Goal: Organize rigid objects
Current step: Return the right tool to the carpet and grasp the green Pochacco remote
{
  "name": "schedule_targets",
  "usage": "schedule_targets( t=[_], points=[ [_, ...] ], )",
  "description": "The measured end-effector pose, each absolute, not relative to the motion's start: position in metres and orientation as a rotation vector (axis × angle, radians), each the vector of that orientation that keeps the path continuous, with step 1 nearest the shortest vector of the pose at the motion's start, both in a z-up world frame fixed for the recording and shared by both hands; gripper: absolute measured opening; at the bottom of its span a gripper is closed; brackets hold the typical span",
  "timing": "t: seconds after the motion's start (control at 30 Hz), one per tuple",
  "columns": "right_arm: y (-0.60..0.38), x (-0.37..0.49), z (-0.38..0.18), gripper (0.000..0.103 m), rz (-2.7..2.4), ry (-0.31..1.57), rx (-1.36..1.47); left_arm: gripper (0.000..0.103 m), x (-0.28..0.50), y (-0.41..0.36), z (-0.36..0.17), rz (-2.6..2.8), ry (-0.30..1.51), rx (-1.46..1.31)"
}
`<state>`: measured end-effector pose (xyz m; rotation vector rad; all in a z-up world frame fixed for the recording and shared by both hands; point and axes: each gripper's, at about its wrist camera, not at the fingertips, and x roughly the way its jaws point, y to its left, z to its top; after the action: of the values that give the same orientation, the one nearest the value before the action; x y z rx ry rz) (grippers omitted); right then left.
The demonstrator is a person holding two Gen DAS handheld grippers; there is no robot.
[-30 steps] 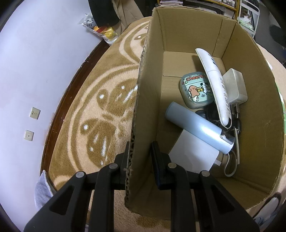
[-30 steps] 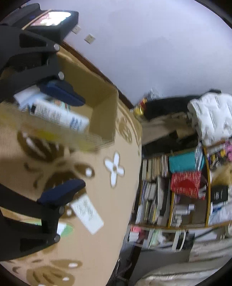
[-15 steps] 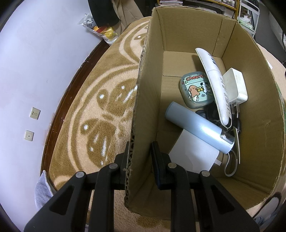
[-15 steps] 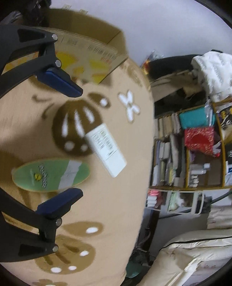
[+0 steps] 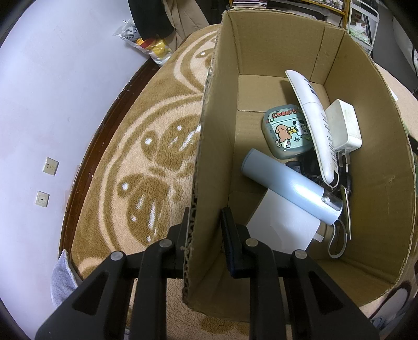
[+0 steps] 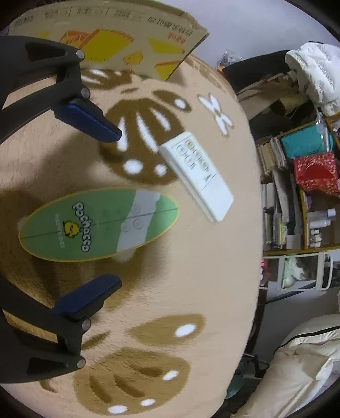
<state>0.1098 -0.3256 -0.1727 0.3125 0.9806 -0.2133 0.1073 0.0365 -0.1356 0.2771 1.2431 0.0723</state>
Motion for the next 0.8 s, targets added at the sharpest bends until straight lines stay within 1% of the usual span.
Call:
schedule_targets(
  t=[0.07,0.23,0.37,0.43,0.5,0.6,0.8],
  points=[
    [-0.3270,0.1095,-0.1780,0.103,-0.208,0.996,0.319,0.021,0.1072,0.0365,-0.1356,0.072,1.243,0.277],
    [-0.3281,0.1091,-0.1831,0.094,-0.218,1.017,0.295,0.021,0.1072,0.0365,-0.1357,0.072,1.243,0.277],
    [-0.3290,0.1081,-0.1822,0.076,-0.234,1.022,0.281,0.021,0.1073,0.0365,-0.1357,0.072,1.243,0.277],
    [-0.3299,0.1076,-0.1817,0.074,-0.234,1.023,0.278,0.021,0.1074,0.0364,-0.1356,0.072,1.243,0.277],
    [-0.3297,0.1075,-0.1816,0.068,-0.236,1.025,0.273,0.021,0.1074,0.0365,-0.1358,0.072,1.243,0.278],
    [-0.3297,0.1064,-0.1800,0.061,-0.229,1.027,0.268,0.021,0.1074,0.0365,-0.1358,0.072,1.243,0.278],
    [-0.3232,0.1067,-0.1790,0.061,-0.232,1.024,0.249,0.021,0.1075,0.0364,-0.1357,0.072,1.244,0.278]
  ],
)
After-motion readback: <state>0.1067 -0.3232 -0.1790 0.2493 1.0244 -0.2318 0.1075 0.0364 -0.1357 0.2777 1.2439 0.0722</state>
